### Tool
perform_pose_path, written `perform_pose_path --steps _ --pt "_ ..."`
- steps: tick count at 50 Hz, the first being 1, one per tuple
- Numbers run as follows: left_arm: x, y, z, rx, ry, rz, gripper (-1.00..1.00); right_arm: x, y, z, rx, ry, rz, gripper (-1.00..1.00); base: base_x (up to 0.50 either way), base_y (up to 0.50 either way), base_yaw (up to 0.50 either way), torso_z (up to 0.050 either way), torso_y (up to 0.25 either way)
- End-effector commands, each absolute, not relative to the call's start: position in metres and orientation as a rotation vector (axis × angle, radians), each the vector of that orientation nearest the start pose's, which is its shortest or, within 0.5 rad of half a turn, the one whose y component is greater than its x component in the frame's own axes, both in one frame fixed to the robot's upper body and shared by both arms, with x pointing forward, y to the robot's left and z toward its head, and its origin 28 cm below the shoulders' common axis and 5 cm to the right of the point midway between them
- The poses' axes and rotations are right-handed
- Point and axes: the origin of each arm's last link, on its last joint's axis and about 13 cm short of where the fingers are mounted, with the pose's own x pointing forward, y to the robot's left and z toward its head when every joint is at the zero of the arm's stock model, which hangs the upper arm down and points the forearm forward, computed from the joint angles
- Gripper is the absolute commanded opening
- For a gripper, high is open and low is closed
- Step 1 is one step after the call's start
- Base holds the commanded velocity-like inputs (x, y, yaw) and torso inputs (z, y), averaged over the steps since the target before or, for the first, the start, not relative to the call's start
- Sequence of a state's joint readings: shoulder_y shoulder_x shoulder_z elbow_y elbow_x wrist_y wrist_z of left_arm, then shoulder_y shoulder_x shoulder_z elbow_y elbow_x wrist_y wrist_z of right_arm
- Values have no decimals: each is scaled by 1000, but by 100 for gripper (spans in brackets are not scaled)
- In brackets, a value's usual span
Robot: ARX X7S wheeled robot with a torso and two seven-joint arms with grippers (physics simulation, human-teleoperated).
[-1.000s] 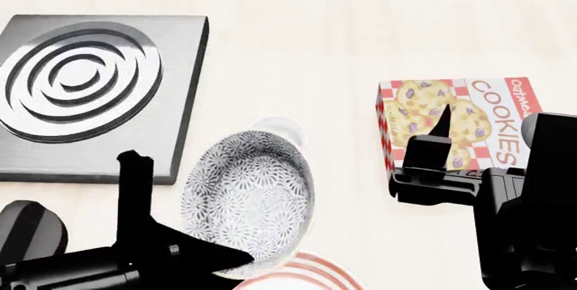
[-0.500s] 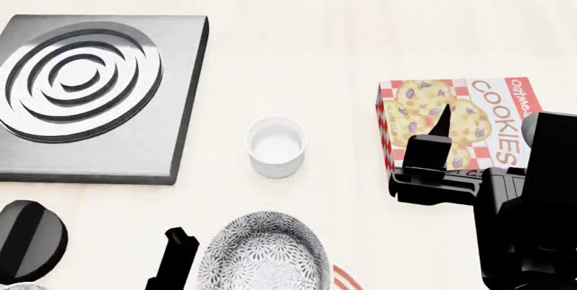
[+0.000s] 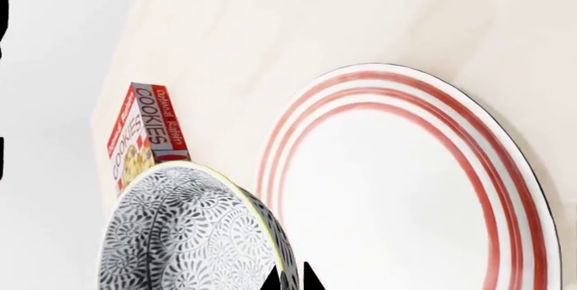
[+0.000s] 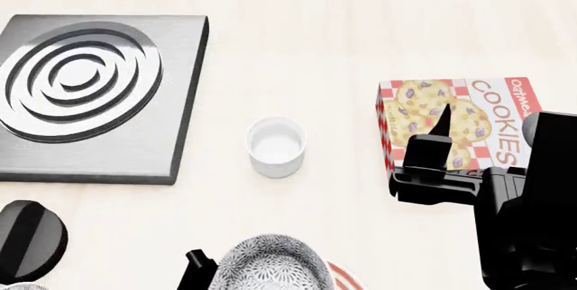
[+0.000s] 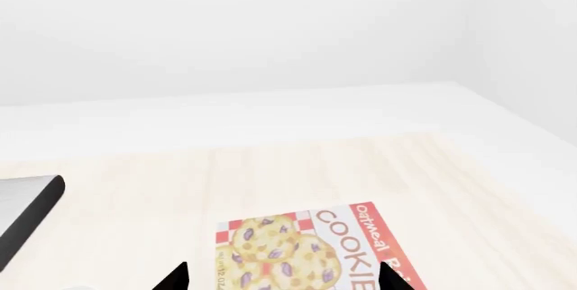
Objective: Pick the akita bowl on the stove and place it on the plate.
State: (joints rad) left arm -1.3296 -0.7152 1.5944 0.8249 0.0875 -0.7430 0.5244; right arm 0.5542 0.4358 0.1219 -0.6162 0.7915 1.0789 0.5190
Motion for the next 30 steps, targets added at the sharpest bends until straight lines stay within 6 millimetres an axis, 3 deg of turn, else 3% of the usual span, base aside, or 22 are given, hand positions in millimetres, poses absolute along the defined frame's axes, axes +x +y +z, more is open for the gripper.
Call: perform_pose_path --steps 1,30 --pt "225 163 227 1562 -284 -1255 -100 242 -153 212 54 -58 -128 100 0 0 0 0 10" --pt "230 159 205 1522 -271 -1250 -100 241 -153 213 53 -59 -128 100 0 0 0 0 0"
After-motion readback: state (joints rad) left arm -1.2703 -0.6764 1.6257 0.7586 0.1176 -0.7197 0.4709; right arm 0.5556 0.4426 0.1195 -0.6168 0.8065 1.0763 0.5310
